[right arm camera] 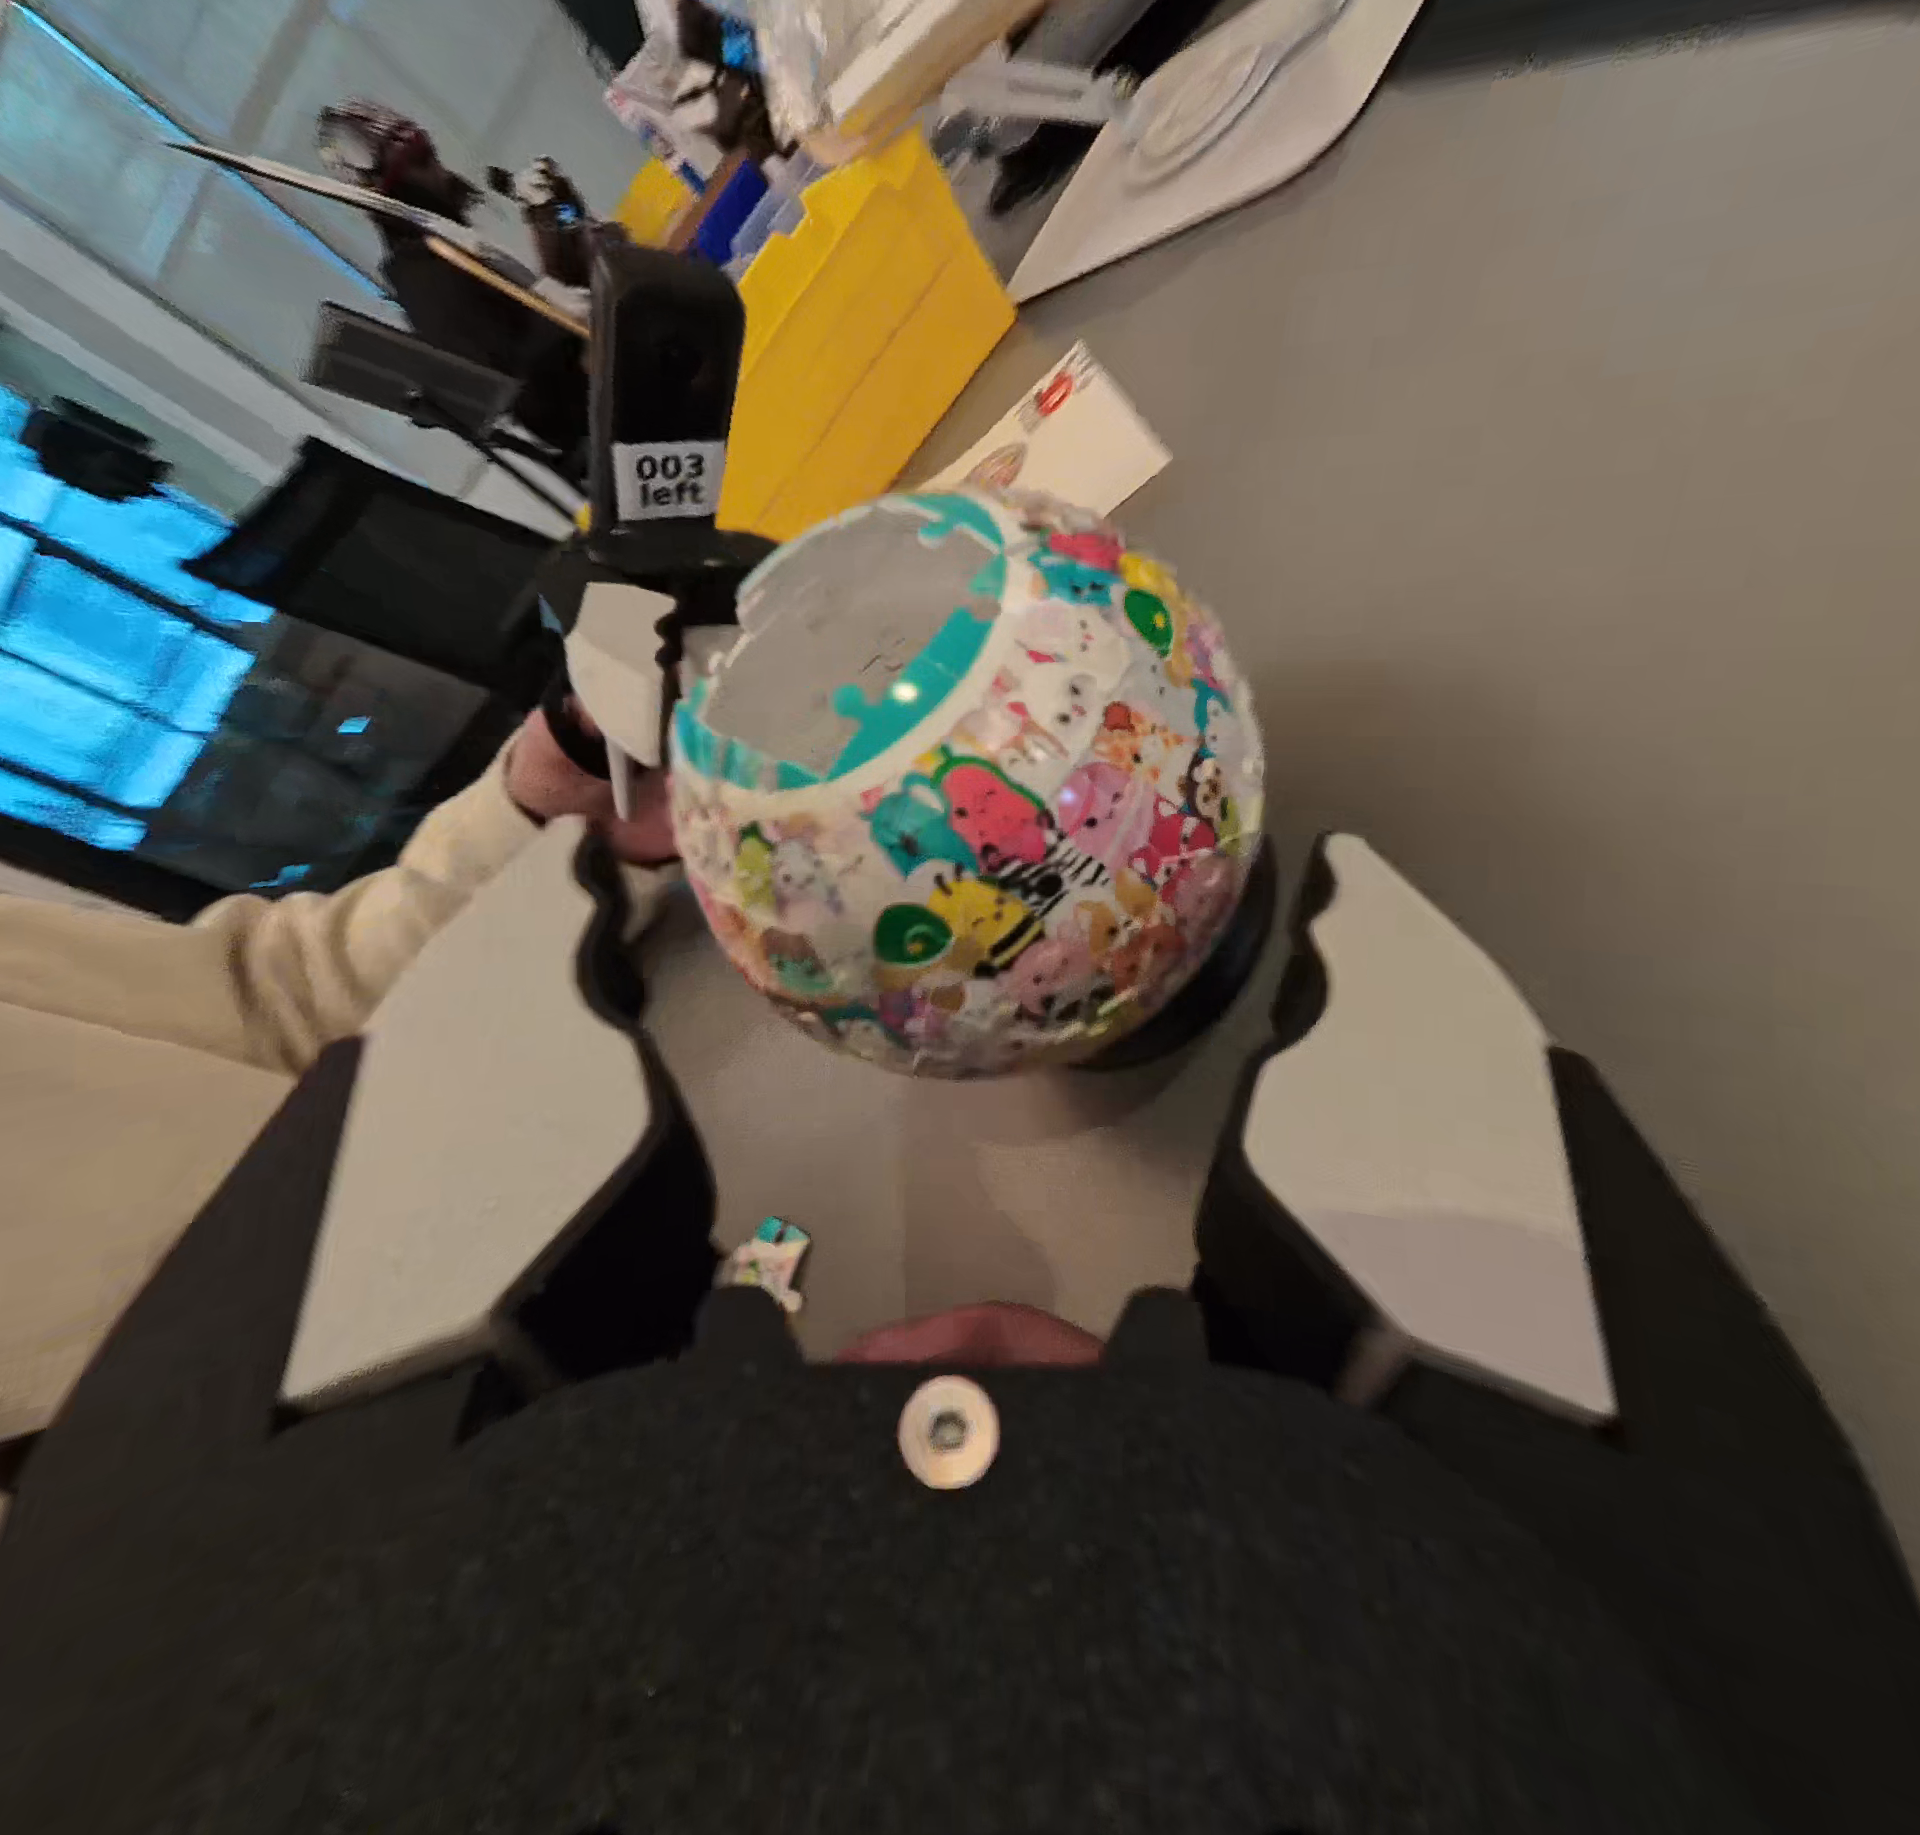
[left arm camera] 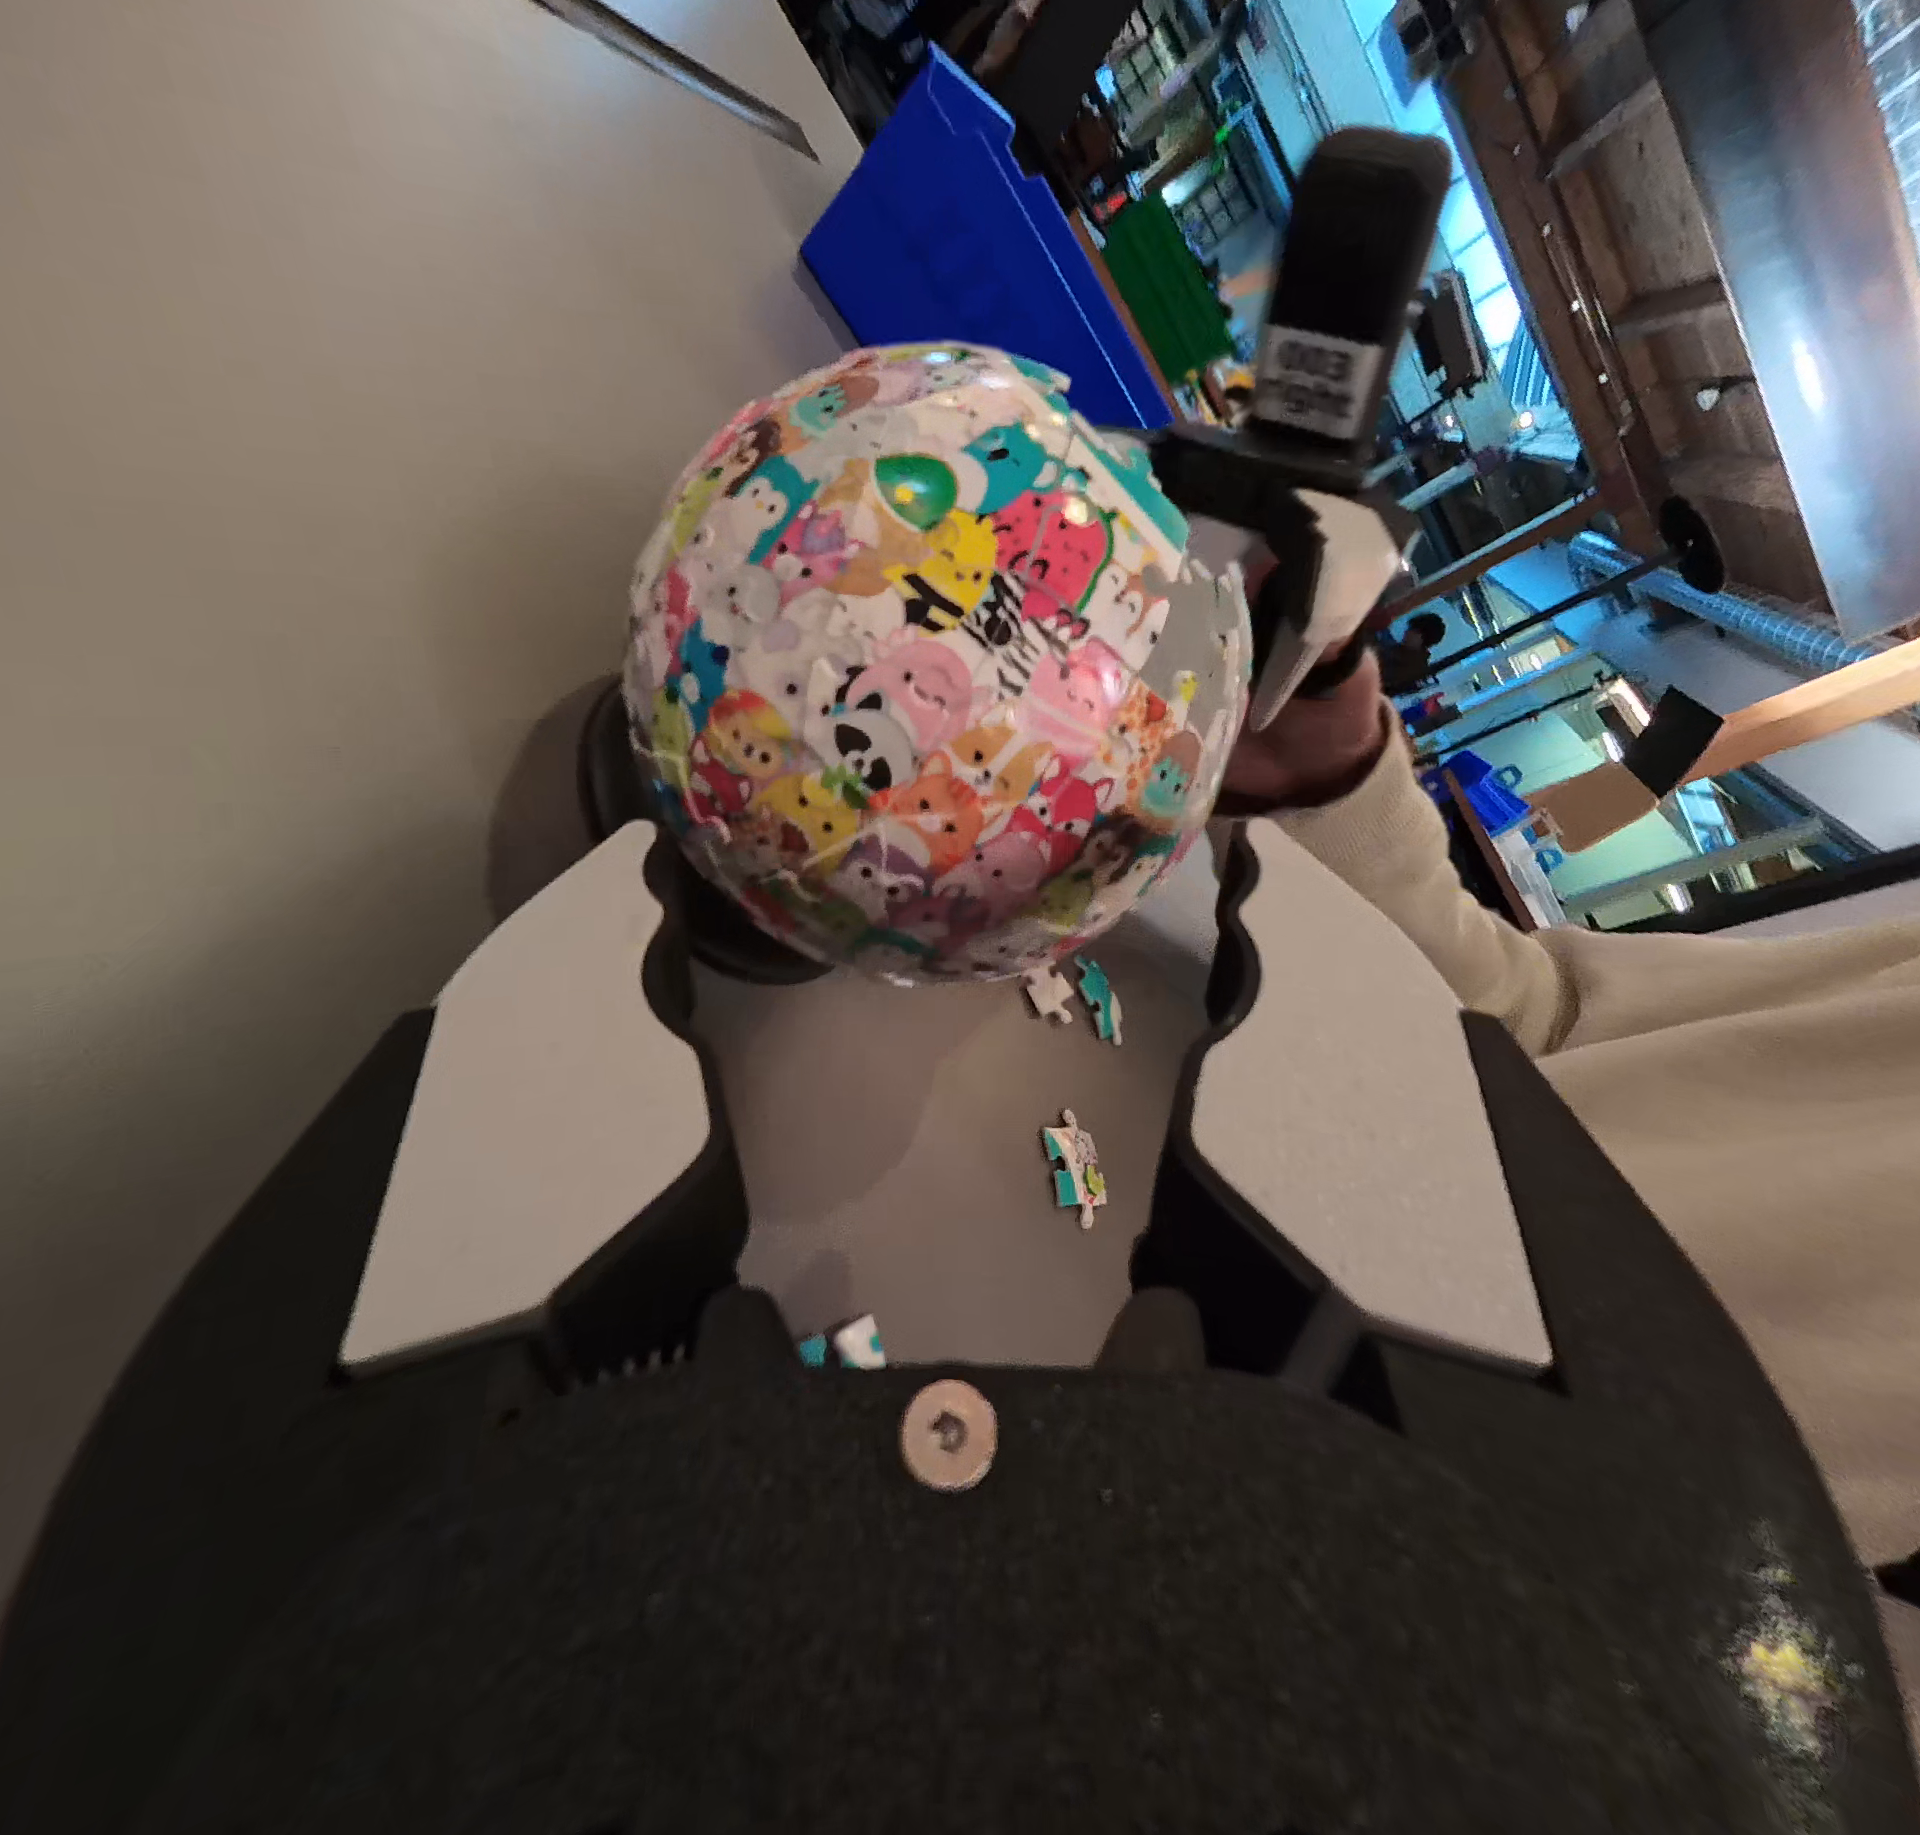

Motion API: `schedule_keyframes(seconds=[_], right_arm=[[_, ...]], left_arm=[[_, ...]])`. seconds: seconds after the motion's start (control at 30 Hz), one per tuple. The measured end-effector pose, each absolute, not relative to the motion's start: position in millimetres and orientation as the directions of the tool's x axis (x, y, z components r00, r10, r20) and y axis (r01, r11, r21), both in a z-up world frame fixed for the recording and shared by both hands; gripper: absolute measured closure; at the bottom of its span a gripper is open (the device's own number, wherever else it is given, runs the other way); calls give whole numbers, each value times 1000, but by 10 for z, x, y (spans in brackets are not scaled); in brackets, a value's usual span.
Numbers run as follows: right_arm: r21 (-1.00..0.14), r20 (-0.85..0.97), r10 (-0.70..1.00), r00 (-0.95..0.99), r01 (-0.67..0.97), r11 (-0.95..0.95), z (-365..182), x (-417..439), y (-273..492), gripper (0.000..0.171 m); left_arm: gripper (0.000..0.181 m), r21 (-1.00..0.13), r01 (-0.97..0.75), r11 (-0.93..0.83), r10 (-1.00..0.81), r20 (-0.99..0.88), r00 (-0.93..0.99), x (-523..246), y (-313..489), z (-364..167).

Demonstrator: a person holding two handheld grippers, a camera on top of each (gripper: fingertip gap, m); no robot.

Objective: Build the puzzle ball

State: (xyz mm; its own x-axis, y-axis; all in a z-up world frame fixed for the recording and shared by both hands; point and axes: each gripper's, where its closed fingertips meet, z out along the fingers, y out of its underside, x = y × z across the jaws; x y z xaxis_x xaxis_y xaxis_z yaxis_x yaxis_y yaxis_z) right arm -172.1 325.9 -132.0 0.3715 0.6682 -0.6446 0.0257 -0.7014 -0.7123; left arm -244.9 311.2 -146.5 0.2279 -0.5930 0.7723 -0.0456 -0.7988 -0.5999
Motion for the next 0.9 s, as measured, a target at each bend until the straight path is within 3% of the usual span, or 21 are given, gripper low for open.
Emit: schedule_keyframes(seconds=[0.07, 0.17, 0.27, 0.4, 0.9], right_arm=[[-796, -529, 723, 444, 35, -604, -1108, -1572, 3225, 89], [-919, -275, 811, 516, 106, -379, -820, -1541, 3027, 171], [-959, -40, 848, 528, 220, -181, -791, -1863, 2764, 171], [-931, 209, 760, 616, 364, -39, -896, -2013, 2813, 171], [-919, 215, 772, 598, 391, -47, -1017, -2117, 2847, 171]], left_arm=[[85, -607, -26, -794, -594, 766, 246, -2515, 3094, -1465], [85, -615, -49, -787, -602, 748, 280, -2556, 3028, -1515], [91, -637, -53, -769, -619, 722, 311, -2595, 2960, -1543], [98, -647, -24, -762, -620, 718, 315, -2619, 2900, -1537], [98, -630, -72, -773, -622, 731, 282, -2470, 2813, -1603]])
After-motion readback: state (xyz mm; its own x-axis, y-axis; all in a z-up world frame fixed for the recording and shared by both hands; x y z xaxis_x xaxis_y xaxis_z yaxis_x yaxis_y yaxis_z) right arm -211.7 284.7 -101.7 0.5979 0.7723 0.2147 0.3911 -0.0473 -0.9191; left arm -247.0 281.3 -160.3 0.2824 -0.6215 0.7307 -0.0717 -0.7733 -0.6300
